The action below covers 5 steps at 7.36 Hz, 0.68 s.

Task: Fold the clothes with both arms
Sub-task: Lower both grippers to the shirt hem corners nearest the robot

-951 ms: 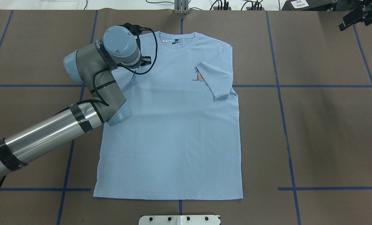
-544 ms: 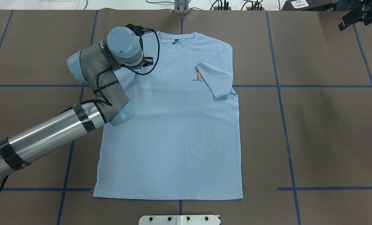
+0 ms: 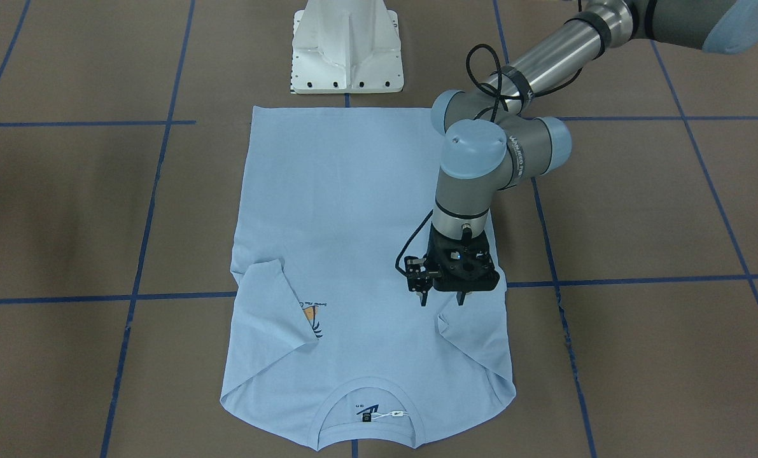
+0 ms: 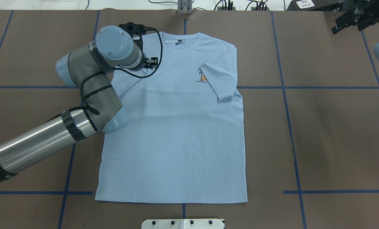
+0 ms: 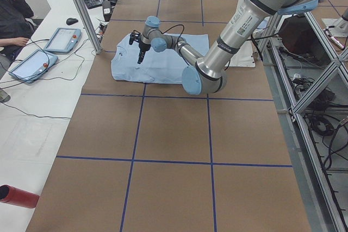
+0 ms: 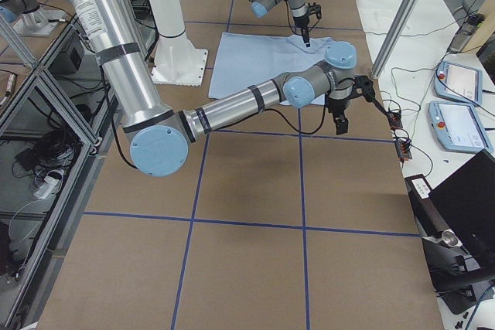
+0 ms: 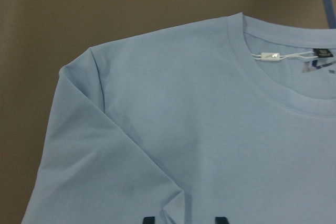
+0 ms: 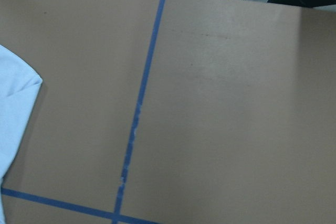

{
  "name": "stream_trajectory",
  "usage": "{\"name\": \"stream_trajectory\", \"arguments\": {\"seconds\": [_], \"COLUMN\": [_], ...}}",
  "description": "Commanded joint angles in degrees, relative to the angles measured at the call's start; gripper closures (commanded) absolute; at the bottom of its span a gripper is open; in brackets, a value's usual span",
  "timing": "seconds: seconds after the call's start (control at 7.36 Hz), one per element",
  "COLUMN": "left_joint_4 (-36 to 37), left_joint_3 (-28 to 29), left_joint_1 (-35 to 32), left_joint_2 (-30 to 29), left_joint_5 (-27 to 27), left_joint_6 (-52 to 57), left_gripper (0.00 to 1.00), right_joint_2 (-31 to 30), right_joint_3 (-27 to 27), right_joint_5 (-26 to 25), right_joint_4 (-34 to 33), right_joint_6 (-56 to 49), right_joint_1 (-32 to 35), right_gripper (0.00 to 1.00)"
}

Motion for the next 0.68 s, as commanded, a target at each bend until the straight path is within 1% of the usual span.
{"name": "stream_trajectory", "arguments": {"seconds": [0.0,0.14,0.27,0.41,0.54], "left_joint_4": [0.5,1.0,1.0,1.0,0.7], "left_joint_3": [-13.5,-17.7,-22.4,-28.5,-33.1], "left_joint_1": [0.1,0.3,0.8,2.3,4.0], "left_joint_2": [8.3,10.6,13.3,18.4,23.2], "left_joint_5": [-1.8,-2.7,-3.6,-3.8,-3.2], "left_joint_6": [0.9,0.8,0.5,-1.3,-5.4], "left_gripper": [0.0,0.0,0.0,0.0,0.0], "right_joint_2": [-2.8,-4.8,-8.3,-12.0,-15.4], "right_joint_3": [10.2,15.8,22.3,28.7,33.1], "right_joint_5": [-6.5,-10.0,-15.0,-19.3,-25.1], "right_joint_4": [0.0,-0.1,-0.1,-0.1,-0.1], "right_joint_6": [17.3,25.8,34.2,44.2,55.1], "right_joint_1": [-9.7,-14.2,-20.3,-26.7,-34.5], "right_gripper": [0.0,0.0,0.0,0.0,0.0]}}
